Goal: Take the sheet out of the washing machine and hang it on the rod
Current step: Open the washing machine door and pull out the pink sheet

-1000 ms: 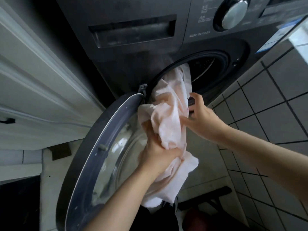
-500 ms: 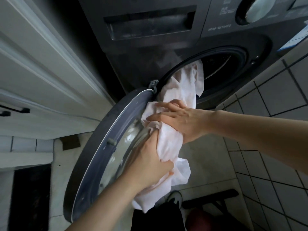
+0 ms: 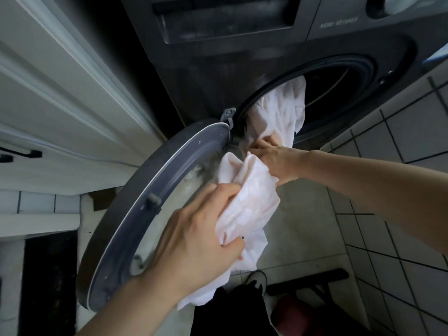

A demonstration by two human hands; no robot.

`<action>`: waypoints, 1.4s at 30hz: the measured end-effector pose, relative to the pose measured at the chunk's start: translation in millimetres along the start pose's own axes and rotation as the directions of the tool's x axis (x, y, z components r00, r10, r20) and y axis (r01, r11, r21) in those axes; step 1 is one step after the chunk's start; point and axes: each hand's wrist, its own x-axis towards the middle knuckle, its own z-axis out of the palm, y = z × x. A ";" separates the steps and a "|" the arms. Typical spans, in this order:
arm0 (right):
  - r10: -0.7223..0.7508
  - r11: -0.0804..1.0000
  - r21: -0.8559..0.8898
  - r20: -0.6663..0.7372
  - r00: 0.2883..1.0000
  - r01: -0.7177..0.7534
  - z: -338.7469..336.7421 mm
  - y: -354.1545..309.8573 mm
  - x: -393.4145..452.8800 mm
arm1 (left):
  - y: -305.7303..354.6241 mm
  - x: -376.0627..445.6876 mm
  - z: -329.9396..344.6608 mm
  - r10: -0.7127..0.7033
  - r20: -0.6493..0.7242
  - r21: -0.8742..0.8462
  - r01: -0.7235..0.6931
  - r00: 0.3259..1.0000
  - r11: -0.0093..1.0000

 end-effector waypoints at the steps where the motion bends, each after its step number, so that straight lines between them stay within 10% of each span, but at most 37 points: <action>1: 0.007 1.000 -0.011 0.002 1.000 -0.007 2.0 2.9 -1.5 | -1.1 0.4 -1.0 -0.011 -0.020 -0.007 0.011 1.000 1.000; 16: 0.379 0.918 -0.038 0.374 0.847 -0.394 24.4 37.0 -58.6 | 8.8 29.4 10.5 0.082 0.248 0.193 -0.132 0.965 0.972; 19: 0.400 0.915 -0.057 0.240 0.884 -0.399 9.5 40.0 -65.4 | 1.0 35.3 28.8 0.187 0.389 0.333 -0.327 0.902 0.884; 25: 0.461 0.885 0.143 -0.132 0.878 -0.443 -13.7 26.9 -101.3 | -20.4 60.6 58.0 -0.061 0.445 0.455 -0.167 0.894 0.875; 29: 0.177 0.984 0.030 -0.165 0.970 -0.174 -35.1 -3.3 -120.5 | -29.4 68.9 78.4 -0.151 0.504 0.472 -0.124 0.850 0.873; 35: 0.084 0.981 -0.143 -0.290 0.953 -0.130 -32.9 -44.4 -115.8 | -32.1 62.0 72.4 -0.083 0.356 0.340 -0.047 0.931 0.939; 42: 0.300 0.952 0.154 -0.319 0.899 -0.263 -36.6 -80.9 -75.3 | -0.6 47.5 59.8 0.024 0.183 0.245 -0.069 0.983 0.967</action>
